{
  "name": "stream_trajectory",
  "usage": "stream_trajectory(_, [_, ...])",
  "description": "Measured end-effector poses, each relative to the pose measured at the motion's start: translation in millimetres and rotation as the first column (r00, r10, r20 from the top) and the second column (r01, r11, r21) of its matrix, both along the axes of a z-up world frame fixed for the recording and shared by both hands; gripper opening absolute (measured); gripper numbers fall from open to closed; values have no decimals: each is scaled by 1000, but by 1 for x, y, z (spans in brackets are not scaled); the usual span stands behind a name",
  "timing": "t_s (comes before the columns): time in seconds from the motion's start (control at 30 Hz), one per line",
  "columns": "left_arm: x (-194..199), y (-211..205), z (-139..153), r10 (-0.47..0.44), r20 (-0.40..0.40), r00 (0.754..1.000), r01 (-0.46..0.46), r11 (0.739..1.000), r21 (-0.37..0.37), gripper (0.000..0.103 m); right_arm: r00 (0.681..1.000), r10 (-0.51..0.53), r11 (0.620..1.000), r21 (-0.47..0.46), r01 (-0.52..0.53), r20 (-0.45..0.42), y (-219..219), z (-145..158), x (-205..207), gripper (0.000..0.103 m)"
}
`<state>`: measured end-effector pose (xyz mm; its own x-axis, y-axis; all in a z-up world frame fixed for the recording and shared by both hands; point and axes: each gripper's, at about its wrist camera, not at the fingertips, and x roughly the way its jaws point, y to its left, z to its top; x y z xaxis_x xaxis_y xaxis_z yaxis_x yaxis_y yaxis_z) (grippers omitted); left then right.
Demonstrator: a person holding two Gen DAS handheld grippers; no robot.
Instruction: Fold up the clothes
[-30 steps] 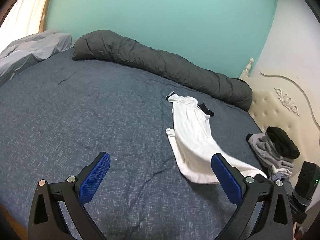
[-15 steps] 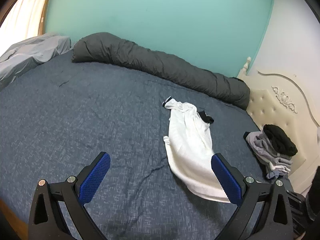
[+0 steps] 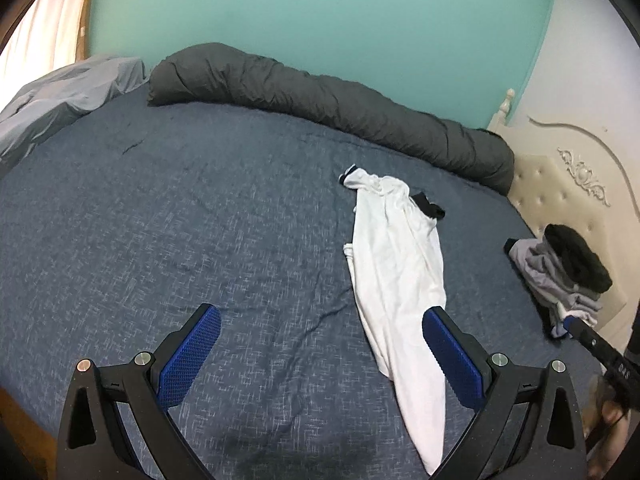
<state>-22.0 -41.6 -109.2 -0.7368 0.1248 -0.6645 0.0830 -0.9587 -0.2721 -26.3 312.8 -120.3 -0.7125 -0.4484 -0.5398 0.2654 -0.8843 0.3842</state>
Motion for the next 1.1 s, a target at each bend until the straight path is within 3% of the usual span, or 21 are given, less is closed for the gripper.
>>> stream_trajectory(0.2, [-45, 4, -38, -29, 47, 999, 27, 999, 33, 103, 992, -64, 994, -82, 74, 110, -1, -50, -47, 61])
stream_trajectory(0.43, [-110, 12, -84, -69, 90, 994, 67, 998, 22, 103, 982, -122, 990, -59, 131, 144, -15, -91, -110, 65])
stream_trajectory(0.57, [-147, 20, -106, -92, 105, 990, 93, 996, -5, 102, 984, -98, 992, -63, 109, 150, -24, -109, -134, 65])
stream_trajectory(0.83, [-214, 39, -140, -157, 175, 972, 167, 985, -47, 102, 991, -62, 994, -84, 73, 118, -24, -128, -145, 69])
stream_trajectory(1.1, [-247, 52, -159, -186, 226, 956, 206, 976, -70, 102, 987, -107, 986, -115, 121, 119, -4, -140, -150, 70])
